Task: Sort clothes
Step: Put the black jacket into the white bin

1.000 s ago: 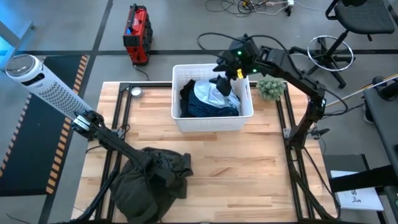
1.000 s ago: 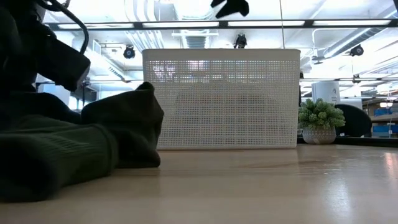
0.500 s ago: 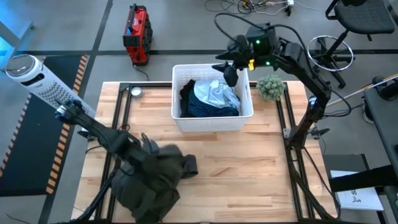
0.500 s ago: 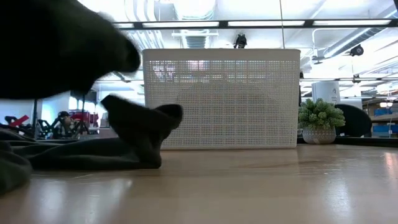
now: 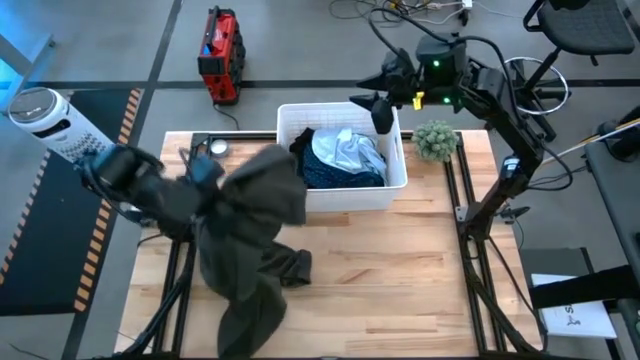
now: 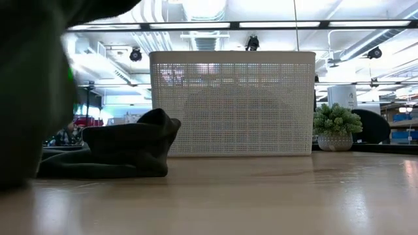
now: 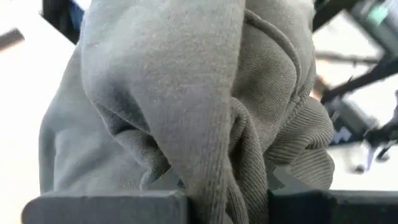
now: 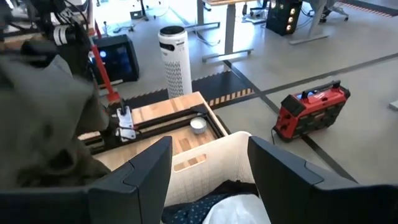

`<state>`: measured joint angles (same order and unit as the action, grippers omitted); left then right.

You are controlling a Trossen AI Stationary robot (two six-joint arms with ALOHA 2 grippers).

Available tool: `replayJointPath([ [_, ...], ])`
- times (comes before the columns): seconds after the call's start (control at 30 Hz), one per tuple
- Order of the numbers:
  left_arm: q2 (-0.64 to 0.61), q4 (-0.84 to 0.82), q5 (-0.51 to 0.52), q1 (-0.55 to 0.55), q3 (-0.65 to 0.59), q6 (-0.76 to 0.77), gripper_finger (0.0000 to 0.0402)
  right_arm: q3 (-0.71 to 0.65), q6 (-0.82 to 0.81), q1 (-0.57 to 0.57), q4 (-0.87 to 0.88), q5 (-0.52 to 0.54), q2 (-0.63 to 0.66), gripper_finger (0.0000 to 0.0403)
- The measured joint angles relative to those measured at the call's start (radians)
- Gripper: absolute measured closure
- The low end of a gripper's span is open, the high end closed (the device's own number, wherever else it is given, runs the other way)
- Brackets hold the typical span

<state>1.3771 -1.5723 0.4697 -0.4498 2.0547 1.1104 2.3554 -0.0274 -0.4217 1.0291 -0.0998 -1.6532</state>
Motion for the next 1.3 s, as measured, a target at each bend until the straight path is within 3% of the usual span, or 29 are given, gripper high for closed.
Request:
replayJointPath([
  [0.23, 0.063, 0.018, 0.081, 0.1, 0.299, -0.229, 0.0355, 0.001, -0.037, 0.0, 0.017, -0.044, 0.017, 0.0202],
  [0.4, -0.006, 0.242, 0.094, 0.148, 0.225, -0.361, 0.0355, 0.001, -0.054, 0.006, 0.015, -0.165, 0.021, 0.0175],
  [0.6, -0.036, 0.453, 0.093, 0.16, 0.25, -0.512, 0.0355, -0.006, -0.076, 0.031, 0.018, -0.268, 0.016, 0.0127],
  [0.87, -0.024, 0.794, 0.025, 0.16, 0.301, -0.8, 0.0355, -0.014, -0.078, 0.114, -0.045, -0.275, -0.017, 0.008],
  [1.13, -0.023, 1.067, -0.118, 0.16, 0.301, -0.961, 0.0355, -0.014, -0.093, 0.169, -0.184, -0.276, -0.089, 0.0078],
  [1.3, -0.023, 1.178, -0.146, 0.16, 0.301, -1.038, 0.0355, -0.014, -0.121, 0.183, -0.276, -0.307, -0.131, 0.0077],
])
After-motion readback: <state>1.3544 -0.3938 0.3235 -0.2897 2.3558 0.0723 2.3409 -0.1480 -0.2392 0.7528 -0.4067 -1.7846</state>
